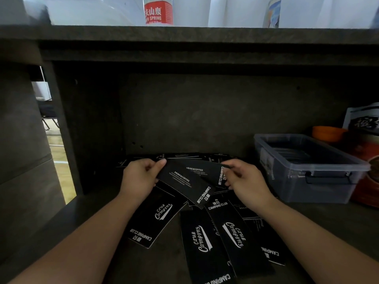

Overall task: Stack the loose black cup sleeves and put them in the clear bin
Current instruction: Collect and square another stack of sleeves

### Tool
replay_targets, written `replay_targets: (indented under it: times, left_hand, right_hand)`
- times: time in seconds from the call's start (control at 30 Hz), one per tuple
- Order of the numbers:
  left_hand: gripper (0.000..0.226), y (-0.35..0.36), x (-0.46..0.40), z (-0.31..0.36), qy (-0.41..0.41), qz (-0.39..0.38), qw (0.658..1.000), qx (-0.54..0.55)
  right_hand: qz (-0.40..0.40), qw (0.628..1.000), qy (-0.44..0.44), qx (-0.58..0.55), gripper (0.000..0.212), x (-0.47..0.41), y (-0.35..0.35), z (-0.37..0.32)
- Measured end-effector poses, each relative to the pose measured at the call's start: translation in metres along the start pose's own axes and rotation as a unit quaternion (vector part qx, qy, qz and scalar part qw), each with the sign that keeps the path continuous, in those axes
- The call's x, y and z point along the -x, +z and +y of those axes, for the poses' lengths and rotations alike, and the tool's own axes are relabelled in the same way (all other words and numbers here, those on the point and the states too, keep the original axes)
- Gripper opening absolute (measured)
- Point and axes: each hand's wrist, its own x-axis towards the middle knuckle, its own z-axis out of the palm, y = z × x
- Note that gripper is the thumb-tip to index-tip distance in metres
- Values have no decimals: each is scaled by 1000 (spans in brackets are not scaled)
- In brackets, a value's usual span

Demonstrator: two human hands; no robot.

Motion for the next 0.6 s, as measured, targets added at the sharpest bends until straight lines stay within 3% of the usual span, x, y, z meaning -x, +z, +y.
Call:
replay_targets:
  times: [0.23,0.33,0.43,0.53,0.6]
  left_hand:
    - [15,2,-2,0,-40,-41,981,184]
    - [12,5,0,-2,8,-67,998,18]
    - [2,1,0,1,75,-62,990,-107]
    - [38,-10,-6,-4,42,14,977,-210]
    - [70,-18,-10,-8,-37,36,940,-337]
  right_hand:
    - [-4,1000,12,-23,21,0,0,-1]
    - [-17,1000,-6,-1,10,1,-1,-2]
    - [-1,997,-25,67,14,1,-1,0]
    - [37,994,-33,97,19,-1,-2,1]
    - [39,991,-47,118,26,-1,-5,2]
